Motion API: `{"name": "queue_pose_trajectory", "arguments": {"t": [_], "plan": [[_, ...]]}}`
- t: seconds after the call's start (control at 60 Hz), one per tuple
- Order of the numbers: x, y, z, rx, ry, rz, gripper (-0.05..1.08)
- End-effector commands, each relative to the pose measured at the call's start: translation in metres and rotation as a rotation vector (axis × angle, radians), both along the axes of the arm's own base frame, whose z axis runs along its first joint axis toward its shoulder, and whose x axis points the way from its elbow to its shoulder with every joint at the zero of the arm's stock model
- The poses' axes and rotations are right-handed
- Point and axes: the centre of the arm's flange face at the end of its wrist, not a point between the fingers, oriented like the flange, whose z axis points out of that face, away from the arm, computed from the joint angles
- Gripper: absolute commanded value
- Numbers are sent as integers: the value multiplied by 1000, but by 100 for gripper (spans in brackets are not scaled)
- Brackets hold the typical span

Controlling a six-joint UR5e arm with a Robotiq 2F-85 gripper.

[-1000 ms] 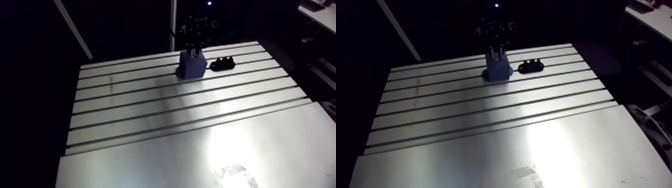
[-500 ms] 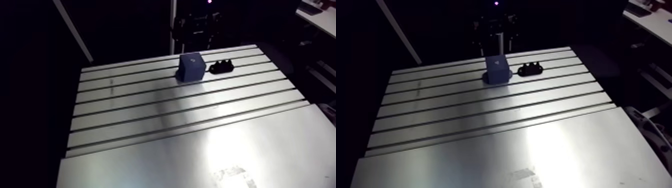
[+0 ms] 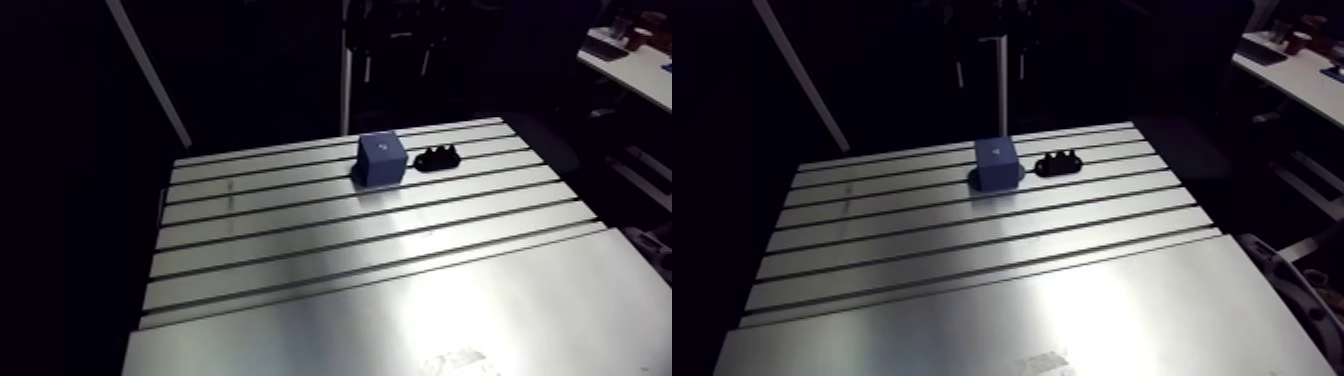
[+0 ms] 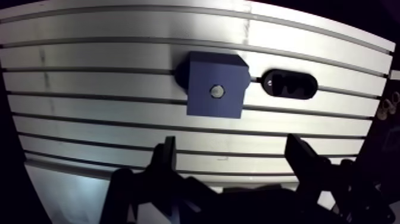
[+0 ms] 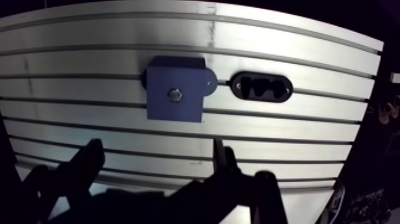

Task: Pick up the M10 bolt and insert it into the hex recess until seated.

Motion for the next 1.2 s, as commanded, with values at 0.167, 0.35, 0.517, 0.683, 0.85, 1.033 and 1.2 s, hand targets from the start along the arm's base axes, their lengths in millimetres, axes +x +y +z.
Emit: {"name": "queue_pose_trajectory", "arguments": {"t": [0.167,0.35,0.517,0.683,0.85,1.033,1.2], "plan": [[26,-3,95,17,35,-41,0],[36,-4,109,22,55,-77,0],[44,-6,117,22,68,-83,0],[51,-8,130,26,89,-83,0],[58,-10,140,27,100,-83,0],[67,-14,156,29,118,-80,0],[72,-17,157,27,119,-78,0]]}}
